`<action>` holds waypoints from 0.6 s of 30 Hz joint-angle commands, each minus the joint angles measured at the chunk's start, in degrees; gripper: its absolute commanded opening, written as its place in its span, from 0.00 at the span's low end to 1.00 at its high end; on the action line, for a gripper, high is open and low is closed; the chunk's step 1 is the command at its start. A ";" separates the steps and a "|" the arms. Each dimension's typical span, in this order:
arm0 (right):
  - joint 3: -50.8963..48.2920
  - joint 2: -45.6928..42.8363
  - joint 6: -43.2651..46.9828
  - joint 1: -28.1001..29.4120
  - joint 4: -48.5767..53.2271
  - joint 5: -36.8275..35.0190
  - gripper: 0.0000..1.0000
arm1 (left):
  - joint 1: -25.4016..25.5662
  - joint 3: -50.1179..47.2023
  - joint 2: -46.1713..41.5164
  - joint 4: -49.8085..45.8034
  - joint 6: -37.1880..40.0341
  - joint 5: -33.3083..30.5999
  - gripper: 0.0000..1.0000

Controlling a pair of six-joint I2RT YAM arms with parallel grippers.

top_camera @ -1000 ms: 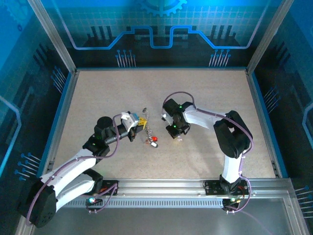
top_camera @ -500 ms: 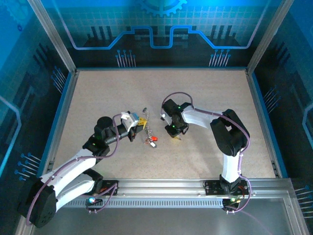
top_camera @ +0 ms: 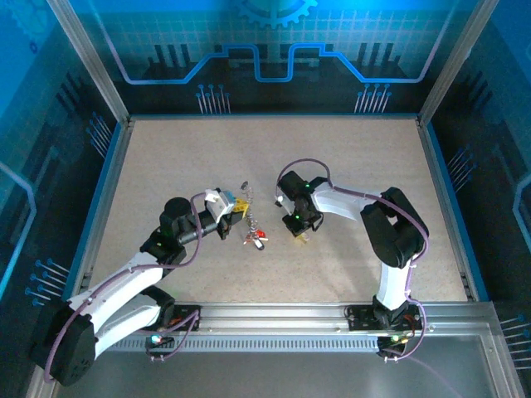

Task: Put the keys on the keyring

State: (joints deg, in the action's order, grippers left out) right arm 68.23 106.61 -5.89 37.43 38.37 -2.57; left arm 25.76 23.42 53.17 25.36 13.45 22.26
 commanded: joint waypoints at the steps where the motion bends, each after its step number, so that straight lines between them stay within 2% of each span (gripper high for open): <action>1: -1.16 -1.29 -0.25 -0.69 0.16 0.79 0.15 | 0.25 -0.23 -1.39 2.94 -0.79 -0.18 0.00; 3: -1.25 -1.86 -0.27 -0.69 0.13 0.98 0.18 | 0.26 -0.26 -1.66 2.77 -0.80 -0.16 0.00; 12: -2.52 -3.66 -0.85 -0.69 0.83 1.21 0.19 | 0.25 -0.23 -1.58 2.62 -0.87 -0.29 0.00; 15: -2.99 -4.30 -1.06 -0.70 0.83 1.51 0.24 | 0.24 -0.22 -1.33 2.83 -0.84 -0.33 0.00; 18: -3.14 -4.75 -1.16 -0.70 1.02 1.78 0.23 | 0.24 -0.22 -1.16 2.80 -0.90 -0.33 0.00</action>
State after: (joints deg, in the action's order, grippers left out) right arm 65.58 103.59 -6.33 37.43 38.17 -2.15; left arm 25.76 23.42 52.49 25.34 13.45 22.26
